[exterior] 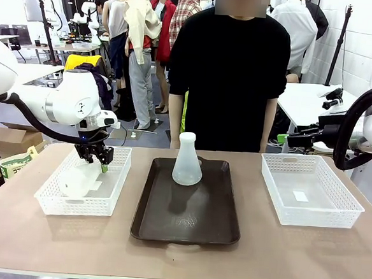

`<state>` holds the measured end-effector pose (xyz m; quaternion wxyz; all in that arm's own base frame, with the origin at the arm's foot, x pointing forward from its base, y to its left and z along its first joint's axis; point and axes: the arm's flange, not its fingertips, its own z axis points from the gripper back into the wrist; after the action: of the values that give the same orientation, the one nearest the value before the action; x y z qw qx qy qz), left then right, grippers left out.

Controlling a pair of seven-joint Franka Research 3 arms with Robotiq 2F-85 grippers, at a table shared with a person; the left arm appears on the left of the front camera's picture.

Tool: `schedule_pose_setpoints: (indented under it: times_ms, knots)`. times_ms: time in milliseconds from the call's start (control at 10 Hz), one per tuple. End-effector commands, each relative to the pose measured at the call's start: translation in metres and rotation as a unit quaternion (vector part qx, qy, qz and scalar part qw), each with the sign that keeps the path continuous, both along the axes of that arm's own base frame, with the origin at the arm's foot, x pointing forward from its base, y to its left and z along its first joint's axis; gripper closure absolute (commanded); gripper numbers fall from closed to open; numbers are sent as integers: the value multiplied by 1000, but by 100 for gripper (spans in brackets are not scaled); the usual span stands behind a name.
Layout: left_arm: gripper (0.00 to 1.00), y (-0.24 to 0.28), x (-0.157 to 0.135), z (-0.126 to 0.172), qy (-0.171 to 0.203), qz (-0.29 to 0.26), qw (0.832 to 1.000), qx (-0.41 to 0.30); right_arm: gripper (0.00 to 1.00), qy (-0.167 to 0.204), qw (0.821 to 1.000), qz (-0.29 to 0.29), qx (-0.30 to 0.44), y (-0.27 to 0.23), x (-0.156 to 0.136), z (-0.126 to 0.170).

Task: Prepare the laboratory tools.
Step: Pick up the Big flask that the person points to, then place the picked Big flask upright in the Handle tray as directed by the person.

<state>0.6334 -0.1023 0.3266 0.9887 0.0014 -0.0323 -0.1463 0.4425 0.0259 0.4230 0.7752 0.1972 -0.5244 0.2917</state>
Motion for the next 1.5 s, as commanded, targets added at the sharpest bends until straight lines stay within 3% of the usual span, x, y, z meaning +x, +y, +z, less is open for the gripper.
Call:
schedule_pose_setpoints:
  times_ms: [0,100,1400]
  knots:
    - [100,-6,4,0,16,13,1000,6,0,3,1000,0,-2,0,-1,-1]
    - [100,0,0,0,0,0,1000,0,0,3,1000,0,-2,0,-1,-1]
    - [100,0,0,0,0,0,1000,0,0,3,1000,0,-2,0,-1,-1]
